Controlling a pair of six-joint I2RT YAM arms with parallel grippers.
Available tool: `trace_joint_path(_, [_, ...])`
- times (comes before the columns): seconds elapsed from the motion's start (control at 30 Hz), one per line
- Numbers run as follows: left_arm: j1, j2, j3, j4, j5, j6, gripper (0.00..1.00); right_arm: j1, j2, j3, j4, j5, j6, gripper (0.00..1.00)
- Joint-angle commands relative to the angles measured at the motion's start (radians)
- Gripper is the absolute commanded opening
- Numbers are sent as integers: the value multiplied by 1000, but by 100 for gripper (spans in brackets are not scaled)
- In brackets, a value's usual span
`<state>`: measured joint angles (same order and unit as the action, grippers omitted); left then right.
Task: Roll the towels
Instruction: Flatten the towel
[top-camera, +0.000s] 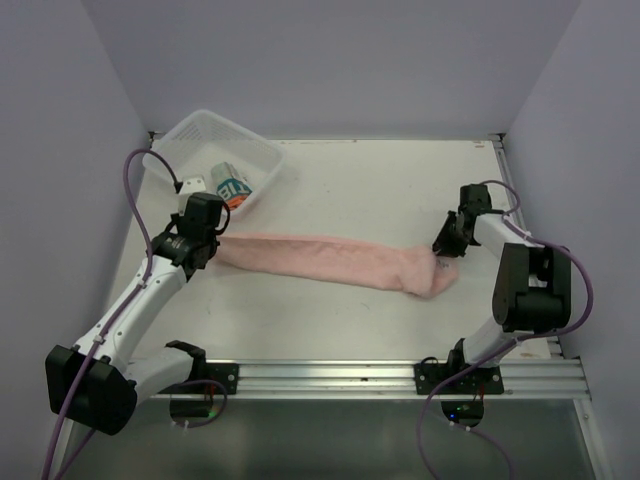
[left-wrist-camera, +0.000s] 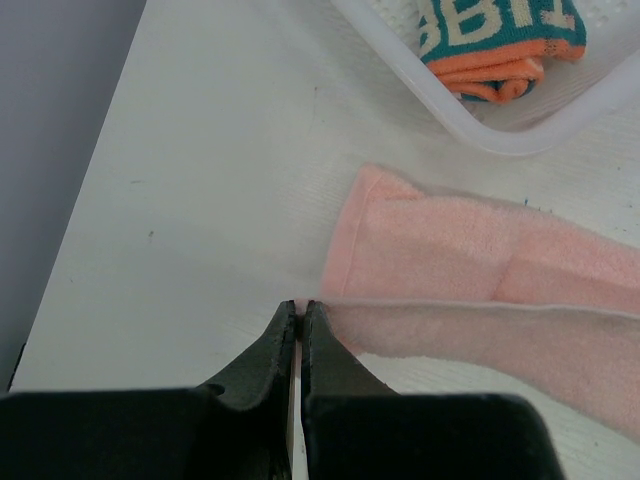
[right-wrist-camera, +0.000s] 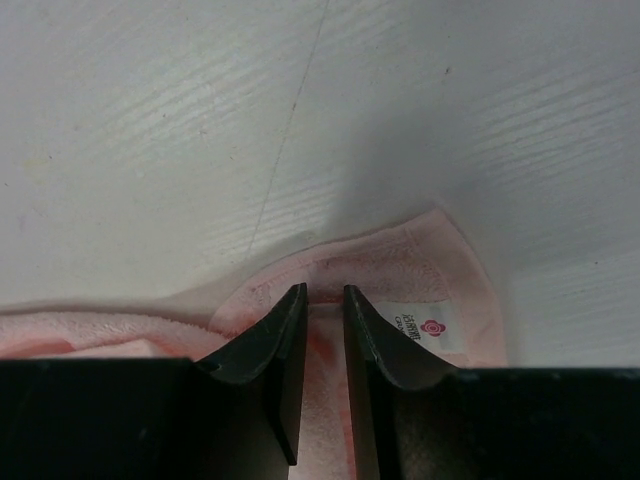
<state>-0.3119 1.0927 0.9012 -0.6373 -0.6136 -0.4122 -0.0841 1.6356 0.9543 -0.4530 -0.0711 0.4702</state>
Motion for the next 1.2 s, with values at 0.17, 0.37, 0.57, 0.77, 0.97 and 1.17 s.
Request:
trace_joint_path(0.17, [-1,-4,-10,60,-2,-20,0,12,4,-8,-1,1,-24,27])
trace_joint_path(0.37, [-1,1,-12,62,3,-20,0,12,18,-26,-9,5,-31,22])
trace_joint_path(0.57, [-1,-1,-13,64,8,-20,0,12,-39,-16,-47,11,-33,1])
trace_joint_path(0.77, [-1,-1,-13,65,11,-20,0,12,-147,55,-145,11,-44,0])
trace_joint_path(0.97, [-1,3,-15,68,15,-20,0,12,-226,87,-196,-7,-47,0])
trace_joint_path(1.17, [-1,1,-16,70,18,-19,0,12,-226,84,-253,53,-36,10])
